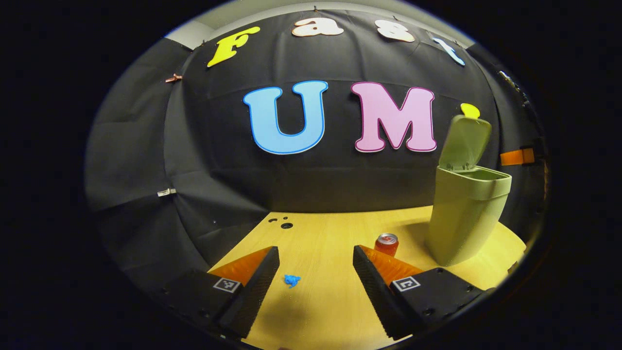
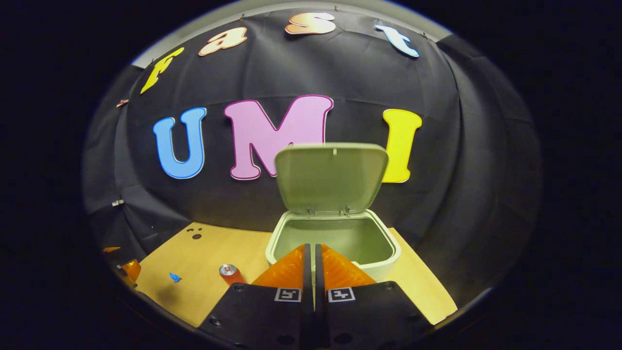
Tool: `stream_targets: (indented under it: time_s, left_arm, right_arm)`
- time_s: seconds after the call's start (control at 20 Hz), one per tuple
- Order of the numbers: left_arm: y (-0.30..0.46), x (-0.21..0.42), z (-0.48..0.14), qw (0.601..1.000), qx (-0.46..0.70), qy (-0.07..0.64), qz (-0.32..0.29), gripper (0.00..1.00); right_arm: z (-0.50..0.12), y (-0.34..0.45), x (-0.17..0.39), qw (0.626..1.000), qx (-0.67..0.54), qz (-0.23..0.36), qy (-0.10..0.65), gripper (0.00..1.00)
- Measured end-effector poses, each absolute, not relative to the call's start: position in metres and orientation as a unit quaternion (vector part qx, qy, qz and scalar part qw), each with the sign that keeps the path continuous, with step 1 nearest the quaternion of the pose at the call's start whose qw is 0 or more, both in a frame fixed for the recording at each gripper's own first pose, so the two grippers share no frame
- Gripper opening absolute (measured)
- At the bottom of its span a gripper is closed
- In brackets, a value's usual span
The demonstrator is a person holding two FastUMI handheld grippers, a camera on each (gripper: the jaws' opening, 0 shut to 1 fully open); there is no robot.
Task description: Press the lid of the desktop garbage bin to open it, pick up the crumpled paper on the desktop and throw it into the bin, then pick up the pop can on the desktop and drop it into the bin, and finally close the garbage bin lid.
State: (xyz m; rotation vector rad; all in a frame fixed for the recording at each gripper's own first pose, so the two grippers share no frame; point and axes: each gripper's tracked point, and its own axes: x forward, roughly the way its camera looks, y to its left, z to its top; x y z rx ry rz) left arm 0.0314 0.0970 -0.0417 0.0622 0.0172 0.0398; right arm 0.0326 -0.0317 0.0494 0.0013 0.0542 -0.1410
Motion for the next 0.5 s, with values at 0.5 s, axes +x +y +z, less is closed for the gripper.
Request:
stream_targets:
  time_s: [0.5]
  left_arm:
    - [0.151,0.04,-0.089,0.998,-0.005,0.05,0.028,0.98]
  right_arm:
    - [0.015,0.005,-0.001,0.995,-0.001,-0.076,0.058,0.05]
